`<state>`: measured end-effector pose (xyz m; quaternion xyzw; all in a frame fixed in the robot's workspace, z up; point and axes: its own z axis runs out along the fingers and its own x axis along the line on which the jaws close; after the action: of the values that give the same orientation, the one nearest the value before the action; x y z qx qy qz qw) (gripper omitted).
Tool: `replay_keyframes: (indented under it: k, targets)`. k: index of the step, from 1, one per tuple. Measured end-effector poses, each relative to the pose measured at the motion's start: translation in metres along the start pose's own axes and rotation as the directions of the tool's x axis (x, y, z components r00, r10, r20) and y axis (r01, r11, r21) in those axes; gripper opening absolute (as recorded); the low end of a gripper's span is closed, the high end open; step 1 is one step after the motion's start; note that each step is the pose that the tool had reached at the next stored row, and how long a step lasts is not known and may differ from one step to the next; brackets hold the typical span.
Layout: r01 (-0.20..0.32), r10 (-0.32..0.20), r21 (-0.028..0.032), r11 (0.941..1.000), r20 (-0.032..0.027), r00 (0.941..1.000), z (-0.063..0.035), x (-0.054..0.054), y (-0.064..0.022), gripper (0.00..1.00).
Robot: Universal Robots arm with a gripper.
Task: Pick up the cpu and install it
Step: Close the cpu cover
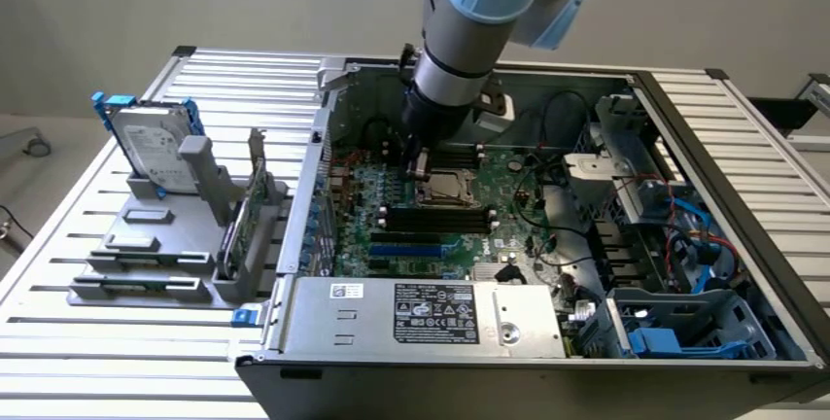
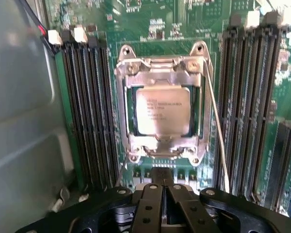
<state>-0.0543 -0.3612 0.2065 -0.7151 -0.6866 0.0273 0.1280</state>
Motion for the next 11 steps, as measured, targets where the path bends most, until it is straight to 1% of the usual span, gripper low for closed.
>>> replay_keyframes:
  k: [3,6,8,11]
  targets:
    - [0.000,0.000,0.0002,1.0000,-0.0003,1.0000,-0.0014,-0.003,-0.0113,0.11]
    - [0.000,0.000,0.0001,1.0000,-0.0011,1.0000,-0.0051,-0.004,-0.0208,0.11]
    - [0.000,0.000,0.0001,1.0000,-0.0013,1.0000,-0.0092,-0.003,-0.0235,0.11]
    - [0.000,0.000,0.0002,1.0000,-0.0014,1.0000,-0.0095,-0.003,-0.0236,0.11]
